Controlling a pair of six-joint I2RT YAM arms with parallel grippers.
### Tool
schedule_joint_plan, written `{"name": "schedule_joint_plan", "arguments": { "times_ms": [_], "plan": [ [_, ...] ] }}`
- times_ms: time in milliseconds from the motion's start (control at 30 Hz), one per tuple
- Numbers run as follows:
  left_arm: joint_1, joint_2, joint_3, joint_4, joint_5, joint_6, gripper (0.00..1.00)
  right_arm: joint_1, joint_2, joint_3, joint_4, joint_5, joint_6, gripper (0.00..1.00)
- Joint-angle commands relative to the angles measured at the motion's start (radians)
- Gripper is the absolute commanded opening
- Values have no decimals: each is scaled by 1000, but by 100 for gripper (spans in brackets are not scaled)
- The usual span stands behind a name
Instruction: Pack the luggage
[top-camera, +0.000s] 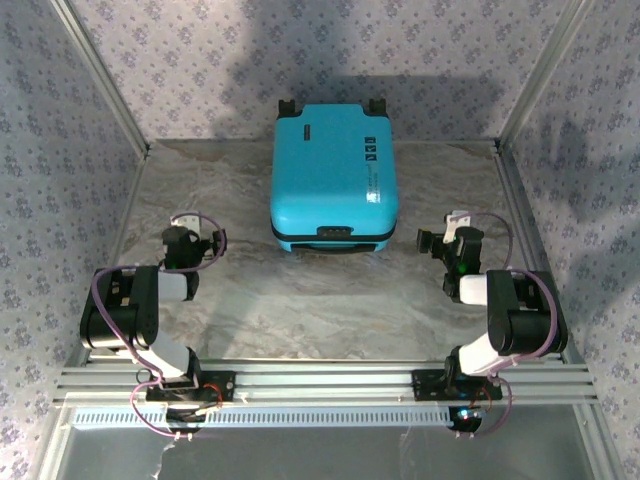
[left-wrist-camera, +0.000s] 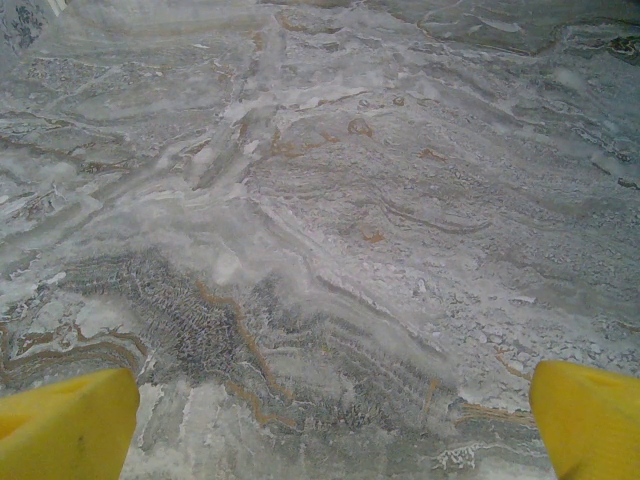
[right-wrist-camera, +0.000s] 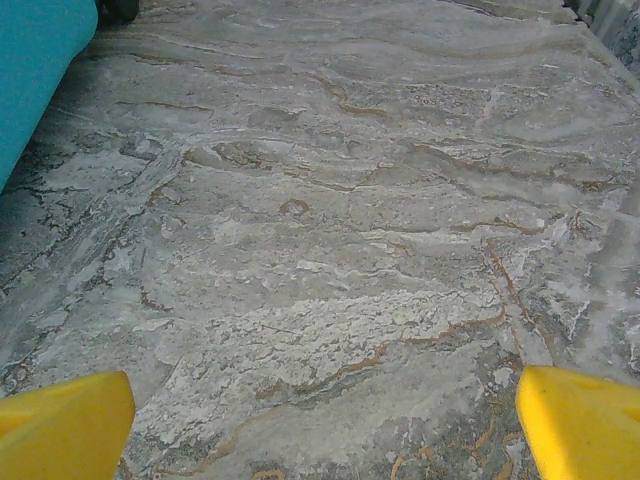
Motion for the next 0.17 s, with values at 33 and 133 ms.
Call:
{"name": "schedule_joint_plan", "arguments": {
  "times_ms": [33, 133],
  "plan": [
    [-5, -12, 9, 48, 6, 10, 100, 0, 9, 19, 14, 10, -14, 100],
    [-6, -11, 10, 48, 6, 11, 100, 3, 9, 20, 16, 14, -17, 100]
  ]
}}
